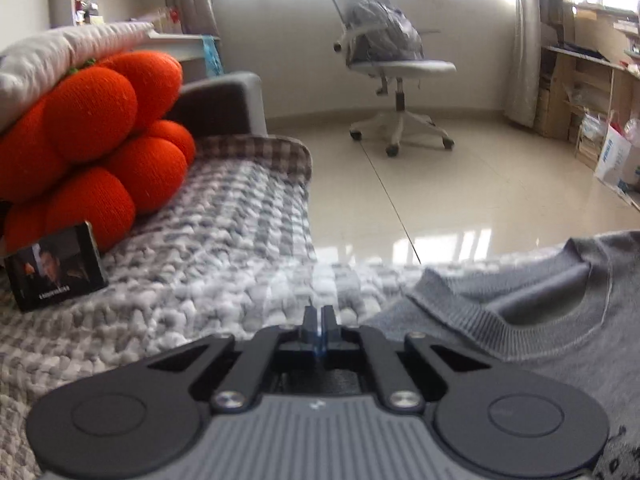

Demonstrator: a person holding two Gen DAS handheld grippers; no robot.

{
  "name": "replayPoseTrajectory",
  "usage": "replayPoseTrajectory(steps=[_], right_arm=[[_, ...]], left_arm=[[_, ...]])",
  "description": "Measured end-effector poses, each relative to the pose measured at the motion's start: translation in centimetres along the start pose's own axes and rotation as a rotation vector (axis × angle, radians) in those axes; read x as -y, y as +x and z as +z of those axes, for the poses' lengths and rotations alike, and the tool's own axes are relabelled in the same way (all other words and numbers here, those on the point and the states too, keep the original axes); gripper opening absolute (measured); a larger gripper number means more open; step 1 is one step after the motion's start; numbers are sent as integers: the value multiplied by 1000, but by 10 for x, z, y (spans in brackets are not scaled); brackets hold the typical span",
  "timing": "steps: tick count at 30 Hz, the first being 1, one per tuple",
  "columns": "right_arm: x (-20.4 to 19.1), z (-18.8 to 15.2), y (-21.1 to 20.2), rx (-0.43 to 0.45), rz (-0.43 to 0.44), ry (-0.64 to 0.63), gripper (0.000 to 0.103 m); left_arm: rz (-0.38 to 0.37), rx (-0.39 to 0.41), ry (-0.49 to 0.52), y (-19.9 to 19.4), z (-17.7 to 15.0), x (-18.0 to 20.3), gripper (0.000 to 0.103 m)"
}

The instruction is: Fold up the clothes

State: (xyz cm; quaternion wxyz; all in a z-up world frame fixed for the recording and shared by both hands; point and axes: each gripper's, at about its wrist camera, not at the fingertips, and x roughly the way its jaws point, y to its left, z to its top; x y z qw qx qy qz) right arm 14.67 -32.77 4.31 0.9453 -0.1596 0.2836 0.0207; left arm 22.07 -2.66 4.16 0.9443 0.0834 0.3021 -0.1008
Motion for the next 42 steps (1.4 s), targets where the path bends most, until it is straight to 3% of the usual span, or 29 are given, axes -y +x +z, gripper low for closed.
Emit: replayPoseTrajectory(steps=[5,8,12,14,15,18,23,25,27,31,33,38,42], right_arm=[[-3,4,-15,95,-155,-54,5],[-2,2,-16,127,-217,-52,4],[-8,-11,21,-1,-184,-39,5],[-5,-13,25,-15,-173,-10,5],[-4,-14,26,-19,-168,6,9],[0,-18,29,-33,-152,53,20],[4,-13,-8,9,-107,133,31],[-2,-17,-24,4,-40,183,40],[-12,-26,-40,-13,28,218,40],[-41,-50,-70,-71,117,241,40],[-54,-63,-86,-78,135,239,46],[-69,-81,-121,-78,132,259,53],[-78,-96,-138,-70,99,252,60]], left_arm=[[4,84,-139,-10,10,-13,1],[52,112,-157,-3,9,-13,1],[86,2,-155,28,-8,-8,1],[81,16,-186,29,-10,-13,2],[79,20,-199,25,-8,-16,8],[87,31,-225,13,-6,-24,37],[70,29,-261,-31,-21,-33,48],[58,19,-265,-56,-37,-33,62],[47,11,-264,-81,-55,-32,68],[12,-14,-274,-123,-98,-27,73],[18,-24,-276,-138,-116,-24,75],[44,-3,-261,-163,-157,-22,79],[63,6,-238,-178,-171,-22,83]])
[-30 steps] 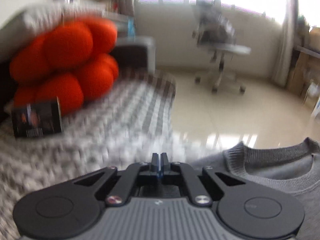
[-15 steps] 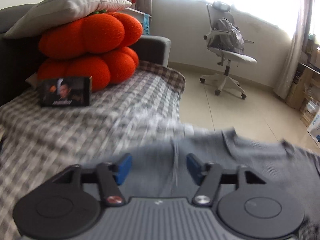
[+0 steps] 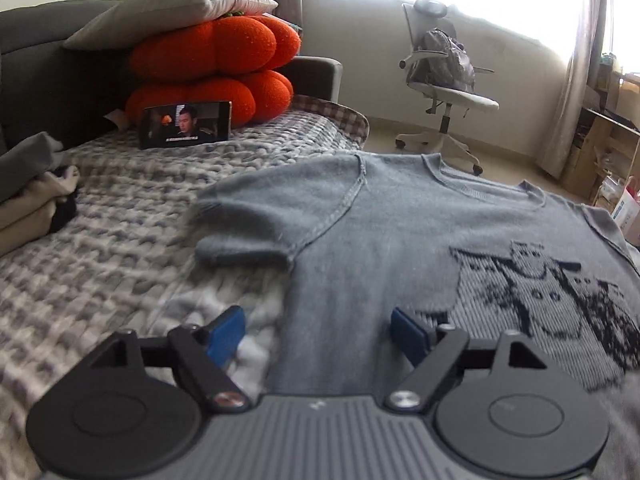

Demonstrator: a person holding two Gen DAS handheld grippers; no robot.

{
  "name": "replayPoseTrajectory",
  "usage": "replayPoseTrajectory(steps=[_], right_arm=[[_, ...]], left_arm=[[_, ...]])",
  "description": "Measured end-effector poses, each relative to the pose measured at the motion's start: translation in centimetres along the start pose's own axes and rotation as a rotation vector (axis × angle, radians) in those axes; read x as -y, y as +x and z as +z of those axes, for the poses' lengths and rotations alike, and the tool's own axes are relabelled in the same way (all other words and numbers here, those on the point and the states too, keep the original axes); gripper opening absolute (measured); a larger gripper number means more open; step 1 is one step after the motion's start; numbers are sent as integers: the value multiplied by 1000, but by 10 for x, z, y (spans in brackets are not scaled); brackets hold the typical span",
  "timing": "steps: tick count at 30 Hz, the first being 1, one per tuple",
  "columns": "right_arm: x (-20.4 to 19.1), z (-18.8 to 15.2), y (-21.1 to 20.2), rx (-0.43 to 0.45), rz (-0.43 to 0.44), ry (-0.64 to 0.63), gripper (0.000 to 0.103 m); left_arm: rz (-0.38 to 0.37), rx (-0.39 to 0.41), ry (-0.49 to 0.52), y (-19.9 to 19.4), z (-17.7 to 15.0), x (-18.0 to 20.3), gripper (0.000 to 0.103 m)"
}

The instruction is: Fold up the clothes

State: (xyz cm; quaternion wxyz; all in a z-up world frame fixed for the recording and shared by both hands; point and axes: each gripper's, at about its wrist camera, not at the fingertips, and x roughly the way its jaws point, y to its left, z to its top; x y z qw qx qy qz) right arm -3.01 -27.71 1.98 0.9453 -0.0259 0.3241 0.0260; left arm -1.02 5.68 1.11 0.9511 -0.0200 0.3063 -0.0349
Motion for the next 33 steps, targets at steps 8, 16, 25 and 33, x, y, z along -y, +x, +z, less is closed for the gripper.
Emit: replayPoseTrajectory(steps=[8,16,25,33], right_arm=[[3,-29,-20,11,-25,29,76],[17,-57,-44,19,-47,80,90],[19,-81,-76,52,-60,136,94],[13,-93,-102,115,-41,191,93]], left_arm=[[18,7,29,-15,-11,-12,88],[13,29,32,-42,-33,-39,90],[-9,14,-1,-75,-50,-62,90],[-1,-5,-64,-92,-59,-69,90]])
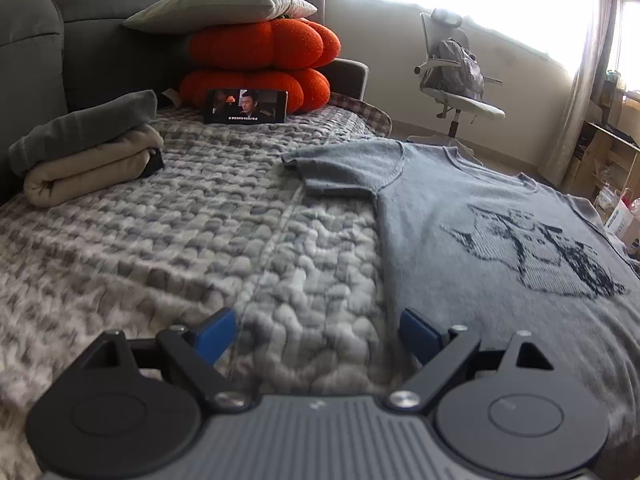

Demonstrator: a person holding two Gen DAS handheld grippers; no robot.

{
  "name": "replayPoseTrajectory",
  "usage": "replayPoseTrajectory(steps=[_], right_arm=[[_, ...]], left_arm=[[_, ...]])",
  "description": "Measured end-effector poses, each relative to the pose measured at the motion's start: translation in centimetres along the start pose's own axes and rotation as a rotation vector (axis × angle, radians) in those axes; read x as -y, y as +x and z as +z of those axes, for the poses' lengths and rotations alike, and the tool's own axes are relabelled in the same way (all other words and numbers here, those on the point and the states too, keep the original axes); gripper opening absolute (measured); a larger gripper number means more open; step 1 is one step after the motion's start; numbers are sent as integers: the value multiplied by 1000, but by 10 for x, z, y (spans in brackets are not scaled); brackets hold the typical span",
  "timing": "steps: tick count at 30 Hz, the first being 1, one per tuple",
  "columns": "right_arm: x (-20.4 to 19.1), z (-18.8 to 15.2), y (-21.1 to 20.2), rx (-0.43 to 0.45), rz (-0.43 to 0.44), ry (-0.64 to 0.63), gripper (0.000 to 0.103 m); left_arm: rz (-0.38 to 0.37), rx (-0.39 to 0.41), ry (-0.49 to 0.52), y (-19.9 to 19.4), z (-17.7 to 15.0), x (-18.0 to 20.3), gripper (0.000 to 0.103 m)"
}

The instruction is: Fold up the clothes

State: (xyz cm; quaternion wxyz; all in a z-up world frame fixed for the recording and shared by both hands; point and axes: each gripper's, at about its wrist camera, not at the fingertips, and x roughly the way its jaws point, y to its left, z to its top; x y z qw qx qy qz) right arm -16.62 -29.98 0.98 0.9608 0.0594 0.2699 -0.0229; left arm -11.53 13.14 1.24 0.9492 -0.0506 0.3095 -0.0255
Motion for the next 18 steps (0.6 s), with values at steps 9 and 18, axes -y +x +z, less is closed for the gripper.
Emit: replayPoseTrajectory(steps=[9,18], right_arm=[[-15,-6,-15,-1,13,-7,71],[-11,-25,-43,-1,7,12,64]], left_arm=[[32,-16,-36,-23,-18,-7,90],[17,-107,-75,-49,-43,-22,89]])
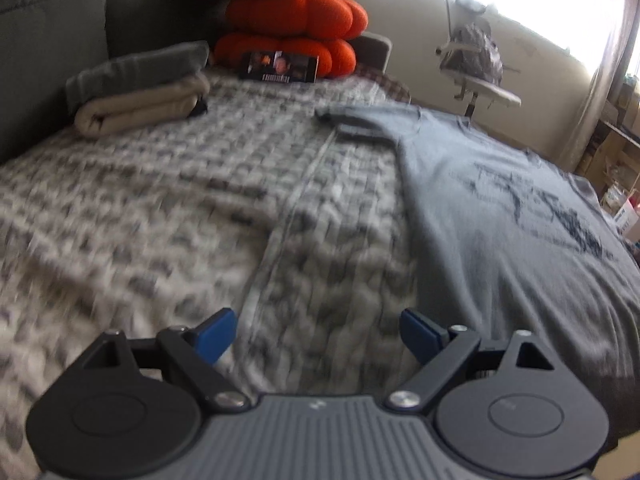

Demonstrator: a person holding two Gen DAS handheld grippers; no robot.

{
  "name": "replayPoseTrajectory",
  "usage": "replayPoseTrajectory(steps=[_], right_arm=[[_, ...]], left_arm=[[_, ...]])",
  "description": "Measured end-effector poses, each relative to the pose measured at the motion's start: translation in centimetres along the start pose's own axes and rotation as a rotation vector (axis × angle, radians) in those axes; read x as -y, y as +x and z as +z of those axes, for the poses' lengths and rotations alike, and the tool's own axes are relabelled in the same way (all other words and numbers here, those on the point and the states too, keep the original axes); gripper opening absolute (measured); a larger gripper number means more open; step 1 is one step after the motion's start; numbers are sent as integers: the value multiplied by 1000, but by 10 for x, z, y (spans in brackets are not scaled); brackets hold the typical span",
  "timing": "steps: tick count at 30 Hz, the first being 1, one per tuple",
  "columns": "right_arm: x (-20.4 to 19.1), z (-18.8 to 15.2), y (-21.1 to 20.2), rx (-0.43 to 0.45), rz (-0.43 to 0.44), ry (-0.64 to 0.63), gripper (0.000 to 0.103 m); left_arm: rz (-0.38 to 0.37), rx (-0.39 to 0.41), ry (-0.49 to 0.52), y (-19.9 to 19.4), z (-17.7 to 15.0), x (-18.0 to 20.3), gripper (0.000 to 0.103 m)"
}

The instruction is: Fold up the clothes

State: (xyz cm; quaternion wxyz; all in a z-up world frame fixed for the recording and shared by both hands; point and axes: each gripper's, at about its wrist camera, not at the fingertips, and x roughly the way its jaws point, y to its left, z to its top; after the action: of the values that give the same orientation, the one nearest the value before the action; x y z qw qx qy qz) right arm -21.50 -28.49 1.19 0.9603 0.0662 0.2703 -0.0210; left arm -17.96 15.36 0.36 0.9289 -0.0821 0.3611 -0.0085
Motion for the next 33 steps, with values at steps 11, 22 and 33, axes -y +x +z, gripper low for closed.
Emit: replayPoseTrajectory(steps=[11,22,33], right_arm=[[15,-20,-47,-24,5,23,56],[21,-43,-37,-141,97,82,42],[19,-41,-45,-183,89,53,4]], left_arm=[[-75,-72,29,-11,-23,0,71],[-146,-109,17,3,-31,7,68],[-139,-119,6,1,-28,3,68]])
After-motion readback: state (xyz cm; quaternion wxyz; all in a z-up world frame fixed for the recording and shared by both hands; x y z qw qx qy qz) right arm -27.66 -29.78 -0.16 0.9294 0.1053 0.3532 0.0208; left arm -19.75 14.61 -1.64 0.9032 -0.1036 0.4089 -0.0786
